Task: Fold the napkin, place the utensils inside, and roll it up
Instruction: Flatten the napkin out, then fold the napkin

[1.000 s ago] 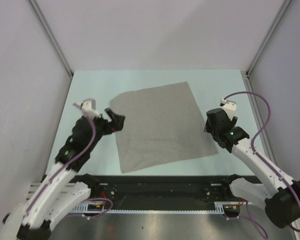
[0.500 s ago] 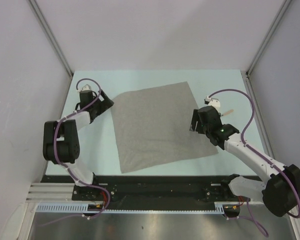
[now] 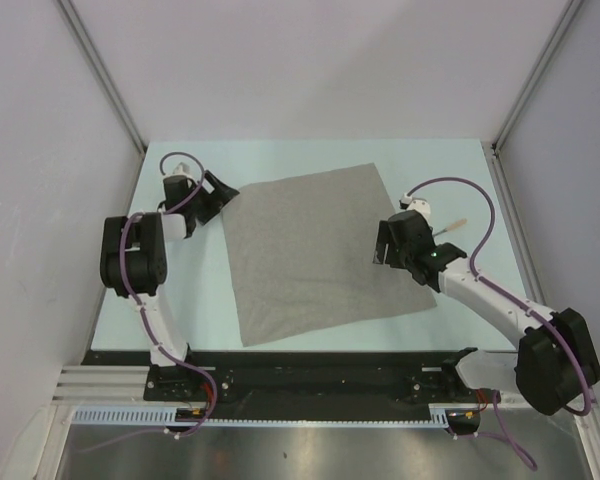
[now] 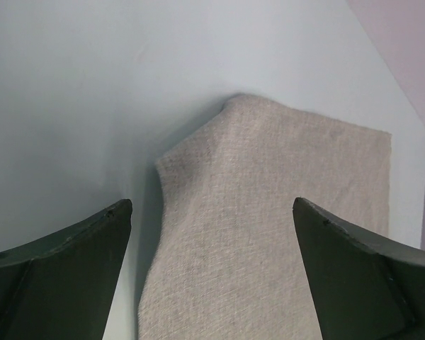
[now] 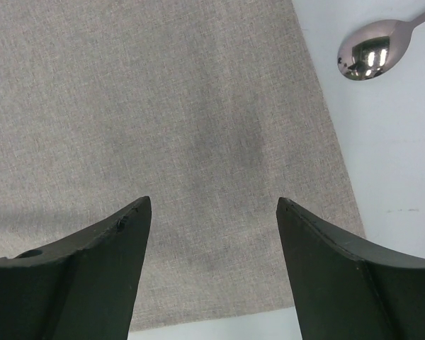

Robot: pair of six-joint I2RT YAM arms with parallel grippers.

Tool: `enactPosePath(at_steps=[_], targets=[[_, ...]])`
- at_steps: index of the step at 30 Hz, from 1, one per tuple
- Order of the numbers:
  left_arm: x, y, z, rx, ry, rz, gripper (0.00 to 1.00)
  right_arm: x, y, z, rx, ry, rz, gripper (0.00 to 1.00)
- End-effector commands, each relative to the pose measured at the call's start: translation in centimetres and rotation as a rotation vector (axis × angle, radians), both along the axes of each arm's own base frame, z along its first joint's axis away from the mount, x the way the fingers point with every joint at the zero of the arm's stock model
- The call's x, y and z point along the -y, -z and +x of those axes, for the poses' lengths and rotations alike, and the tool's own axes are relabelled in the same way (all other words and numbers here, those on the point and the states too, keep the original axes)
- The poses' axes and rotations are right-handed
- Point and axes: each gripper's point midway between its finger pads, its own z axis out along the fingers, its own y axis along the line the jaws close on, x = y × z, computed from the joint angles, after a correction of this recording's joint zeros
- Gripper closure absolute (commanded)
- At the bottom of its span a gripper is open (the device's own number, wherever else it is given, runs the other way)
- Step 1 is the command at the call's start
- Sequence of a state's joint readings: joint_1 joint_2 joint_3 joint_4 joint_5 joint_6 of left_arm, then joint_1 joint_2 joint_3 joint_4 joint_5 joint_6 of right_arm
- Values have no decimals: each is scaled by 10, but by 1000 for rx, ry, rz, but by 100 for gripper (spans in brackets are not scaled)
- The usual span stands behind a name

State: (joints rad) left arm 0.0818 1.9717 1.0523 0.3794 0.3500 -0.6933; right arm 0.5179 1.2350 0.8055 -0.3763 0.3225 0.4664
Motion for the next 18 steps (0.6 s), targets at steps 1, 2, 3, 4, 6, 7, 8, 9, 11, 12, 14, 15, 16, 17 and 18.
enactPosePath(at_steps=[1,2,3,4,6,7,8,9,11,12,14,15,16,17,18], targets=[[8,-23,23,87,41,-72,1,-13,-20,17,55,-19,31,23],[13,-17,24,81,67,-91,1,-13,-19,18,55,-21,29,24],[16,-28,30,126,81,-111,2,-15,-21,19,59,-23,33,23],[20,-31,32,146,96,-128,2,-15,-20,19,55,-23,31,23],[28,-45,36,217,136,-179,4,-15,-21,19,55,-20,28,23],[29,-52,37,243,145,-192,4,-15,-21,19,55,-21,27,23],[33,-58,36,259,158,-217,5,-15,-21,19,54,-18,26,23],[33,-75,38,321,167,-218,5,-14,-20,19,51,-18,23,23],[36,-92,36,379,180,-223,5,-14,-19,19,49,-18,23,23],[37,-104,34,424,193,-215,5,-14,-18,18,46,-18,20,23],[36,-121,32,484,207,-160,5,-14,-15,17,37,-18,14,23],[34,-126,33,501,205,-137,4,-14,-15,17,37,-17,16,23],[34,-132,32,515,206,-117,4,-14,-15,18,38,-17,16,23],[30,-125,33,490,201,-87,4,-15,-13,17,34,-19,15,23],[28,-119,34,456,185,-72,4,-15,-13,17,34,-15,17,23]])
